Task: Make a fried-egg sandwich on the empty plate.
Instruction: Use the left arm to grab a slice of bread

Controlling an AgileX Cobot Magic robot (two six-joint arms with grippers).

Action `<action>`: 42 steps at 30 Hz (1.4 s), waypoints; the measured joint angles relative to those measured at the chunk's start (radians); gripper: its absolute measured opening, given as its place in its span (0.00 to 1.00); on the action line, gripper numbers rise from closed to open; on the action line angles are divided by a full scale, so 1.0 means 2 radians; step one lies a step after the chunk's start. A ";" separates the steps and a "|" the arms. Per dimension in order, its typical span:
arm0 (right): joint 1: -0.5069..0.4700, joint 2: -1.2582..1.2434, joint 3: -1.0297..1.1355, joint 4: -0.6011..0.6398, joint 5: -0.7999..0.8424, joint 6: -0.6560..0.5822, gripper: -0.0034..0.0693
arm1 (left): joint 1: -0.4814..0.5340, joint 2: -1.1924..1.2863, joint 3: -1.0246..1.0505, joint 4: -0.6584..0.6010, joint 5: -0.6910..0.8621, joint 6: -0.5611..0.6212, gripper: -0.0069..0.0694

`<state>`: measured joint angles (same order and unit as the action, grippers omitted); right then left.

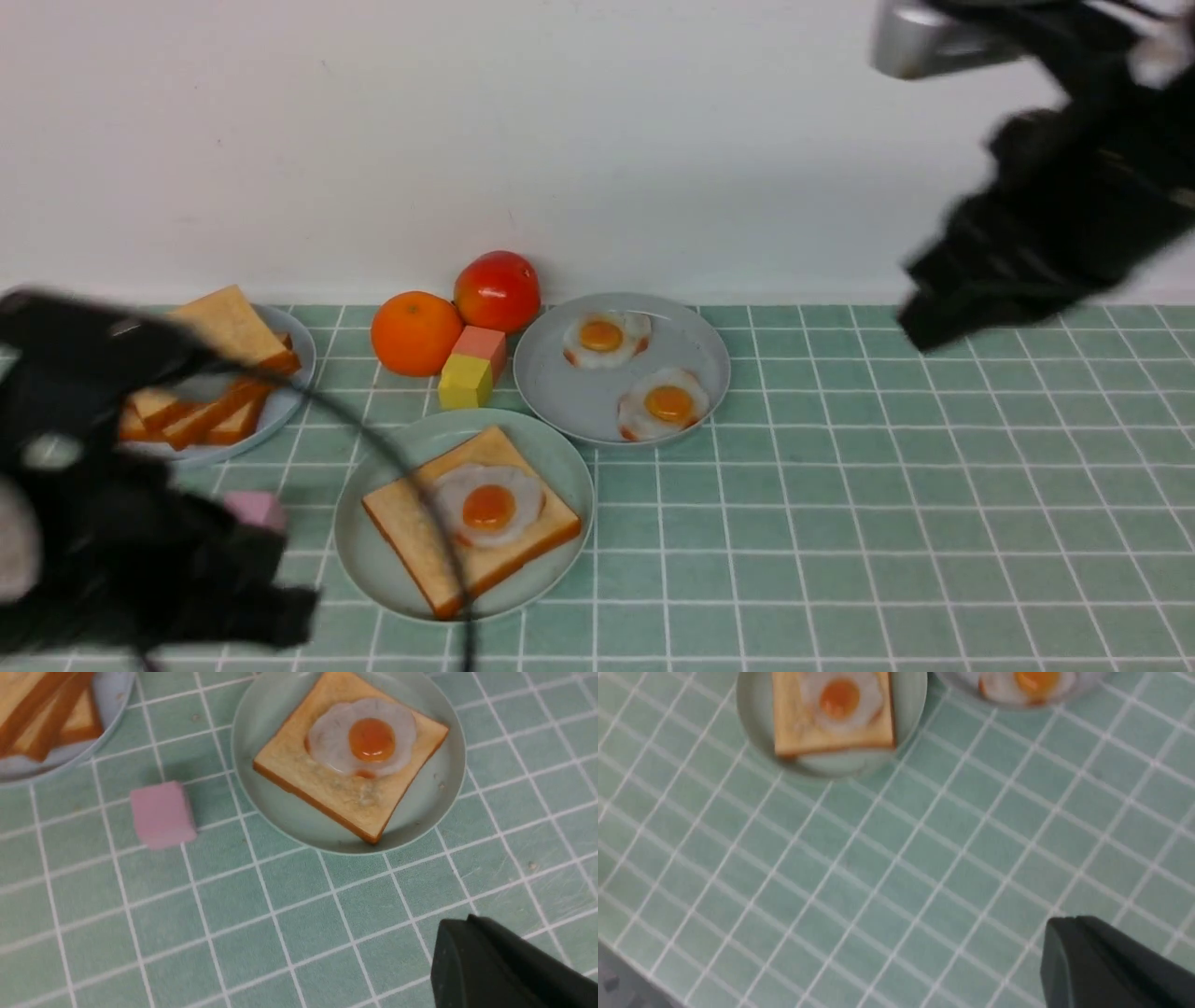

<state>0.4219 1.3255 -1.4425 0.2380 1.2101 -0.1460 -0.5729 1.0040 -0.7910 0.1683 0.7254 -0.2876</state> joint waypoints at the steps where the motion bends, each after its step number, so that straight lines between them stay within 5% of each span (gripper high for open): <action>1: 0.002 -0.031 0.028 0.000 -0.012 0.002 0.05 | 0.015 0.033 -0.024 -0.009 0.006 0.026 0.07; 4: 0.004 -0.074 0.057 -0.001 -0.030 0.007 0.05 | 0.055 0.084 -0.062 -0.030 0.010 0.075 0.07; 11: 0.004 -0.153 0.148 -0.009 -0.043 0.007 0.05 | 0.224 0.235 -0.179 -0.120 0.010 0.330 0.07; 19: 0.004 -0.160 0.168 -0.003 -0.045 -0.009 0.05 | 0.328 0.351 -0.268 -0.140 0.016 0.468 0.10; 21: 0.004 -0.160 0.168 0.006 -0.045 -0.021 0.05 | 0.344 0.380 -0.286 -0.140 0.016 0.514 0.20; 30: 0.004 -0.160 0.168 0.063 -0.056 -0.075 0.05 | 0.346 0.441 -0.289 -0.130 -0.013 0.573 0.63; 37: 0.004 -0.160 0.169 0.105 -0.058 -0.106 0.06 | 0.346 0.467 -0.290 -0.104 -0.050 0.573 0.64; 42: 0.004 -0.160 0.169 0.112 -0.058 -0.109 0.06 | 0.346 0.474 -0.292 -0.100 -0.055 0.573 0.45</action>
<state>0.4296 1.0061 -1.1042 0.4611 1.0942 -0.3640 0.1197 1.9519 -1.3744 -0.0308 0.6150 0.8584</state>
